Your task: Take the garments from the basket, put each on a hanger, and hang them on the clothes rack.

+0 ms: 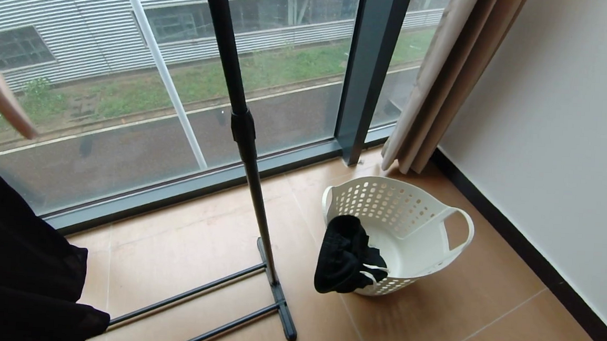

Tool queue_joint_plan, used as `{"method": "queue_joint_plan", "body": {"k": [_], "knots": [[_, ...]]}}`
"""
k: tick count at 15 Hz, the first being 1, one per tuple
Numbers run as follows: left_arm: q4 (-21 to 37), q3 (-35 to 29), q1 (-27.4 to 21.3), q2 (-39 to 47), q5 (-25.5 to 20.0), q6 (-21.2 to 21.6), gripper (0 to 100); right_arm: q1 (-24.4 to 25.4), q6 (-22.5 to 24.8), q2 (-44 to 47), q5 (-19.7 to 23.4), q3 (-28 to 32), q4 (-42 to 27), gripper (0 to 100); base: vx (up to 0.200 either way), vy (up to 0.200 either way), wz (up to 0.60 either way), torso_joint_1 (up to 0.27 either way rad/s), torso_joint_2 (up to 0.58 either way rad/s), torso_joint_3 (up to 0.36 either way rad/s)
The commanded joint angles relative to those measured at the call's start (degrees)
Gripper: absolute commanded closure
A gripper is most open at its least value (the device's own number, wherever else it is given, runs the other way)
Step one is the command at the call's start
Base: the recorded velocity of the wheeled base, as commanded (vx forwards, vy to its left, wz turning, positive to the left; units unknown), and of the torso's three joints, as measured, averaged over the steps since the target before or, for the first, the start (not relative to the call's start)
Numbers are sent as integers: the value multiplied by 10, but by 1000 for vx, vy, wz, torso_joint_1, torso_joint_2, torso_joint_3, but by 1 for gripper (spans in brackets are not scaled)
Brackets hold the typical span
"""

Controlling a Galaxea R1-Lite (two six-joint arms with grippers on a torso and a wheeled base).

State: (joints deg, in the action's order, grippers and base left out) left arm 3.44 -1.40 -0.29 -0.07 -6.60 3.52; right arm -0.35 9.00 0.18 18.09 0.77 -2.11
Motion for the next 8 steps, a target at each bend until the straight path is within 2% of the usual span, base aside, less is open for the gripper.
{"method": "queue_joint_plan", "body": {"k": [1,8], "knots": [[0,0,0,1,0,0,0,0,1,1,0,0,0,0,0,0,0,7,-2,-203],[0,0,0,1,0,0,0,0,1,1,0,0,0,0,0,0,0,-1,6,-193]]}}
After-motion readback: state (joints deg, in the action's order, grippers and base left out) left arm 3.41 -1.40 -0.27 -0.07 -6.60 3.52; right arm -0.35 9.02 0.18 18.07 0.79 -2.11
